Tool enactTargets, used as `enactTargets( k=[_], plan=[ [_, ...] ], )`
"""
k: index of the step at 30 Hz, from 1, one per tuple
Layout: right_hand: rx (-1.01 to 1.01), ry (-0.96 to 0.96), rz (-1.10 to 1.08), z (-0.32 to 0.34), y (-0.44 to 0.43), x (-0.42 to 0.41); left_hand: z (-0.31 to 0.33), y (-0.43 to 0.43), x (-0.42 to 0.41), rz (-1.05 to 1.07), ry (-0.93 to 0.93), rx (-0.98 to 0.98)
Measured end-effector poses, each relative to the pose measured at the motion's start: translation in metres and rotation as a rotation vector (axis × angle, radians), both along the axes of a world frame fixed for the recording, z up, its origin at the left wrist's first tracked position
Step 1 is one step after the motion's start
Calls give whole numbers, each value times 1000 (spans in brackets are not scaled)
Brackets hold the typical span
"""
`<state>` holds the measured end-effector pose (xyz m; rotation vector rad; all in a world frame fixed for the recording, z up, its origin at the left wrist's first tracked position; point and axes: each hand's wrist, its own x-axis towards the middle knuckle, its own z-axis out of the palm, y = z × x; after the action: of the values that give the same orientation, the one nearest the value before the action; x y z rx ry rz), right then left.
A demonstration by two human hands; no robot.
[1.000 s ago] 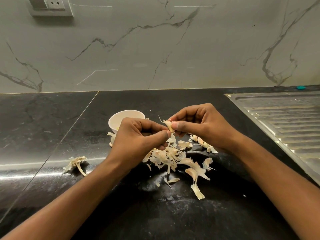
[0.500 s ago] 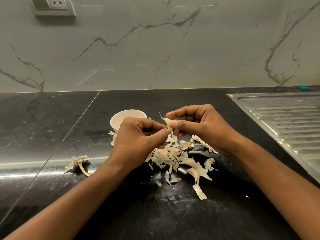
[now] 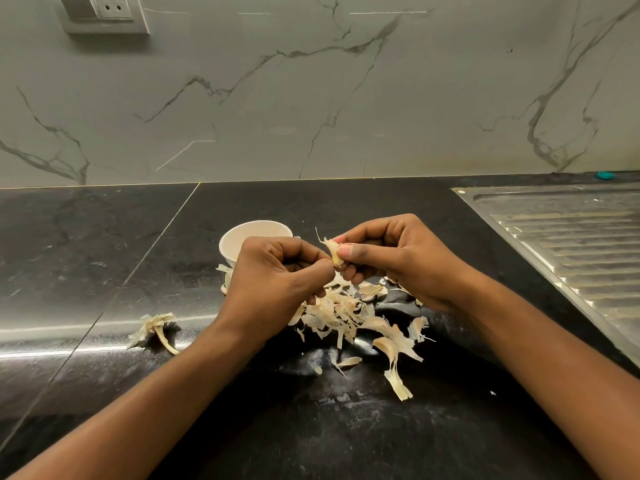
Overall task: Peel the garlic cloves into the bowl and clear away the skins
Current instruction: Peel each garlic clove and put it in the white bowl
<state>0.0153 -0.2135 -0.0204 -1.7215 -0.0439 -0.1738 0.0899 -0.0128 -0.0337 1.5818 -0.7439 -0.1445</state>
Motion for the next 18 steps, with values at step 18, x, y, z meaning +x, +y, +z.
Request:
enactTargets(
  k=[18],
  plan=[
    [207,110,59,5,-5,-2,5,3,6,98,-2,-119]
  ],
)
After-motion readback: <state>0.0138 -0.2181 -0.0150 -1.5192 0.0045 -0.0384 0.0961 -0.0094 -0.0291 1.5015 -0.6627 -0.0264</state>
